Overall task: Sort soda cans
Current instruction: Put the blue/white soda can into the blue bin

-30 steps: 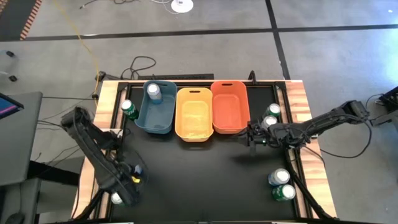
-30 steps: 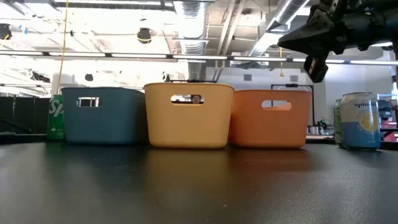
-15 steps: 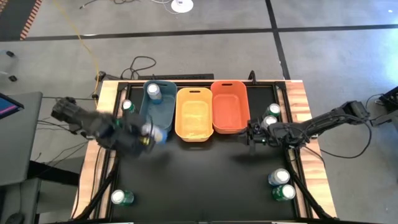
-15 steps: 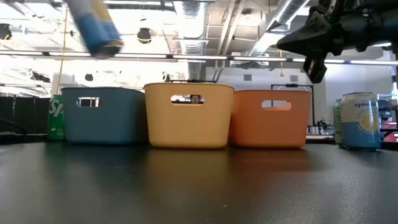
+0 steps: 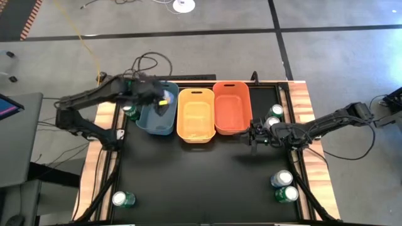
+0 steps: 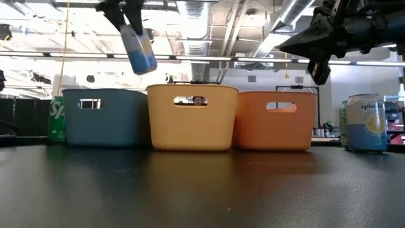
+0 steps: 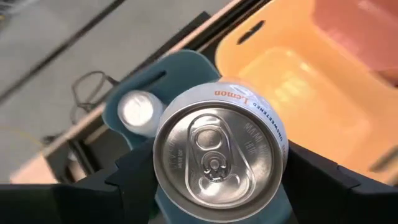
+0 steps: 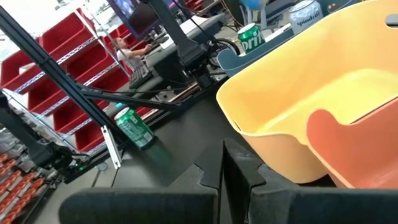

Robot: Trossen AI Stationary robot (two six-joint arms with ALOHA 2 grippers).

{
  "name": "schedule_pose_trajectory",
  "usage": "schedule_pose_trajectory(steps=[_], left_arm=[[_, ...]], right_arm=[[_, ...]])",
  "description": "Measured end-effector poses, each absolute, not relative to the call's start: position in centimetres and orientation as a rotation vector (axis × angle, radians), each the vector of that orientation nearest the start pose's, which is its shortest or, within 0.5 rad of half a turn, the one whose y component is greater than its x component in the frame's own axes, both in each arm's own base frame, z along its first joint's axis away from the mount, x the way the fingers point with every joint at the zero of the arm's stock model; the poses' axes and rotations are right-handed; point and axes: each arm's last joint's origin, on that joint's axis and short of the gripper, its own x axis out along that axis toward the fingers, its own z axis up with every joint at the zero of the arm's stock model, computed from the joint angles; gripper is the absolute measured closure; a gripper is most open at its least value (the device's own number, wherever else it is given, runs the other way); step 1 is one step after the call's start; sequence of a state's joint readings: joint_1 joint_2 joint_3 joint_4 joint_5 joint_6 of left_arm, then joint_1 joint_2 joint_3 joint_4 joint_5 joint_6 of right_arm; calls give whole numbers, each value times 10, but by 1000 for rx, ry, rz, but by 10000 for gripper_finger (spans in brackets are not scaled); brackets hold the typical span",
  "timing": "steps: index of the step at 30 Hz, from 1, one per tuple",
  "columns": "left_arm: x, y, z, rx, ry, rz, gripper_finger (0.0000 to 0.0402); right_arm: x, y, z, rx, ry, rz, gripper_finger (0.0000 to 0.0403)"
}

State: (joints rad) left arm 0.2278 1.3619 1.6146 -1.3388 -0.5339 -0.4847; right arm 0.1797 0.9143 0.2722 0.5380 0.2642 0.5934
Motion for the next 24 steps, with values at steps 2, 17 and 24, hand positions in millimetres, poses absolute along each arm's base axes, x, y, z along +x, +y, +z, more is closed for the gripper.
schedule_pose_trajectory(steps=[2, 17, 24], left_arm=[[229, 83, 392, -233, 954, 939, 123], [271, 157, 328, -181, 1263, 876, 123], [288, 172, 305, -161, 1301, 870, 123]], right_arm=[[185, 26, 204, 569, 75, -112, 369], [183, 34, 201, 561, 115, -78, 369], [183, 34, 200, 559, 122, -81, 369]])
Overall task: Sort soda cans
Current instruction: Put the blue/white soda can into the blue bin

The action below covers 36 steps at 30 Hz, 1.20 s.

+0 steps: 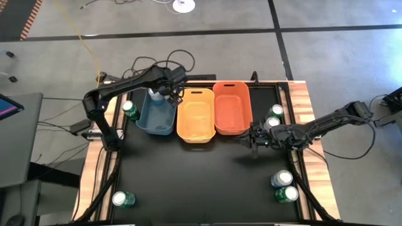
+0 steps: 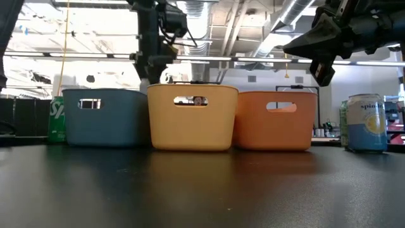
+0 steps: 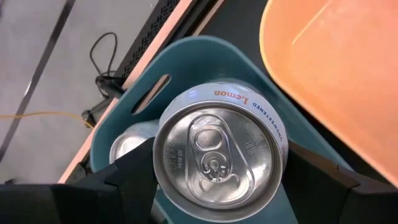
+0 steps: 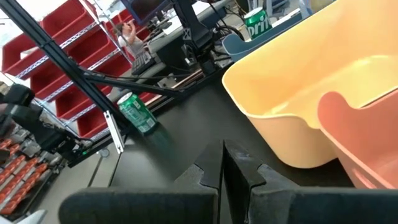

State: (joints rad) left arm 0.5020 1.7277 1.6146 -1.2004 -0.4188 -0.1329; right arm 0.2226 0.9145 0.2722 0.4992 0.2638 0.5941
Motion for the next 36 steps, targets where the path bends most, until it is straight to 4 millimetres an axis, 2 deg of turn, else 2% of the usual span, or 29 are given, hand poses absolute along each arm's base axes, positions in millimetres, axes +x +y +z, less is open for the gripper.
schedule_pose_trajectory(steps=[8, 19, 29, 36], left_arm=[[295, 183, 288, -166, 1351, 889, 122], [285, 199, 287, -252, 1313, 1016, 87], [281, 201, 253, -267, 1351, 968, 84], [278, 200, 250, -251, 1389, 946, 84]], right_arm=[[183, 34, 201, 560, 120, -81, 369], [183, 34, 200, 575, 120, -82, 369], [183, 34, 200, 588, 119, -83, 369], [183, 33, 200, 588, 119, -84, 369]])
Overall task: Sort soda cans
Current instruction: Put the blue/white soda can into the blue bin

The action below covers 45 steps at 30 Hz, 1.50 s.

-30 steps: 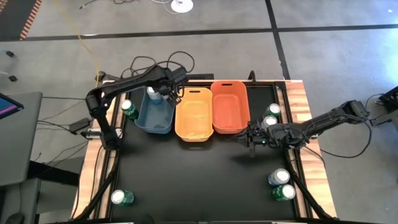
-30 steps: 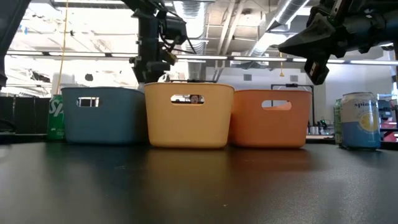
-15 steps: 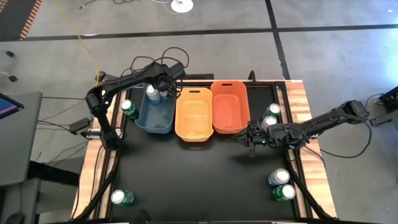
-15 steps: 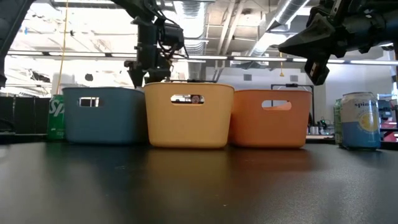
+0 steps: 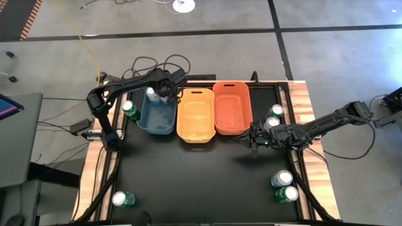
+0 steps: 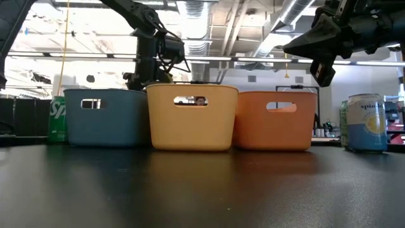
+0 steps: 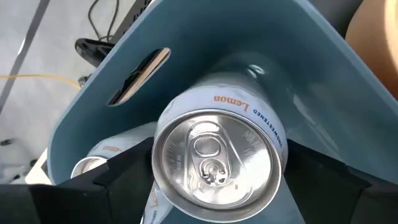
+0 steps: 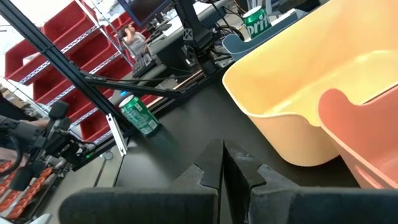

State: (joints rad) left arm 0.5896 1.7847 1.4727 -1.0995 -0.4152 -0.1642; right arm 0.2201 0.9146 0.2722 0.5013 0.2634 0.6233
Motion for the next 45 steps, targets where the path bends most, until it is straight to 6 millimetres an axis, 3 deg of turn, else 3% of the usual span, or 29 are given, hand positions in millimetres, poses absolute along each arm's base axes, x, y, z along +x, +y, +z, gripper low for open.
schedule_pose_trajectory(steps=[11, 17, 20, 24, 28, 33, 40, 45], left_arm=[[278, 201, 253, -234, 1372, 959, 47], [266, 186, 281, -206, 1313, 977, 40], [256, 168, 310, -195, 1202, 1003, 40], [242, 128, 351, -101, 1001, 976, 40], [233, 88, 367, -34, 828, 866, 40], [223, 40, 365, -20, 661, 692, 40], [207, -13, 336, -71, 495, 480, 40], [202, -37, 313, -37, 458, 491, 40]], right_arm=[[183, 32, 201, 588, 109, -86, 353], [184, 27, 204, 609, 77, -106, 333], [185, 28, 211, 673, 4, -81, 327], [183, 32, 229, 739, -156, 26, 326], [180, 29, 247, 594, -319, 47, 326], [176, 21, 274, 454, -356, -2, 326], [168, 3, 314, 545, 20, -304, 326], [151, -5, 343, 607, 244, -465, 326]])
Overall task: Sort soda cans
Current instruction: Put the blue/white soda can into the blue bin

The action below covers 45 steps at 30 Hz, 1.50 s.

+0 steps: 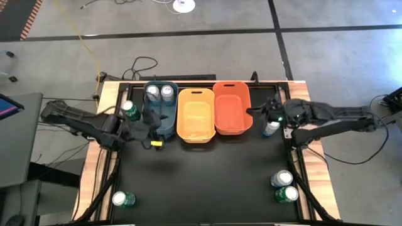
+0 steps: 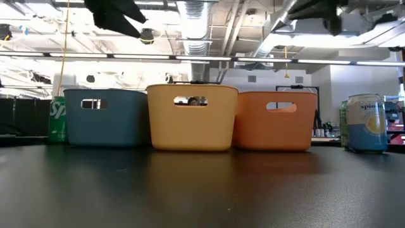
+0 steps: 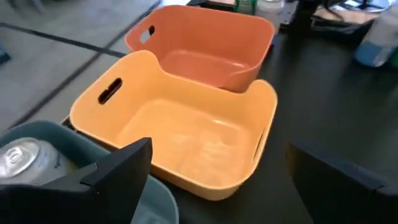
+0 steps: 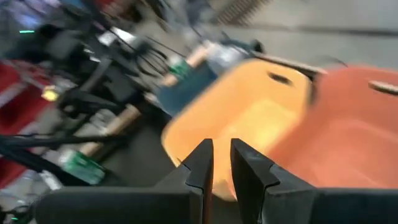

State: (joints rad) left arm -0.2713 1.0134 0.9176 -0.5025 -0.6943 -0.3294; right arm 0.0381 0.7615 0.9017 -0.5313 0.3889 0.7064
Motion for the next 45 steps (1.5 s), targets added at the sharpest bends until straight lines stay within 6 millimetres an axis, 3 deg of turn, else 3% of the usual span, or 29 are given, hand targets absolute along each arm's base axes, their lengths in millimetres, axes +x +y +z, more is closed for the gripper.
schedule_pose_trajectory(steps=[6, 17, 28, 32, 39, 45], left_arm=[[204, -56, 287, -14, 390, 537, 40], [212, -59, 274, 30, 372, 583, 41], [212, -58, 273, 38, 359, 630, 41], [211, -56, 269, 42, 370, 658, 41], [210, -55, 268, 48, 368, 677, 41], [210, -55, 268, 44, 368, 677, 41]], right_arm=[[130, -9, 361, 694, 427, -594, 326], [107, -16, 334, 726, 1000, -947, 326], [125, -24, 323, 723, 1153, -989, 313], [128, -26, 321, 724, 1179, -993, 263], [137, -31, 311, 727, 1231, -1040, 113], [134, -31, 272, 808, 1282, -1189, 32]])
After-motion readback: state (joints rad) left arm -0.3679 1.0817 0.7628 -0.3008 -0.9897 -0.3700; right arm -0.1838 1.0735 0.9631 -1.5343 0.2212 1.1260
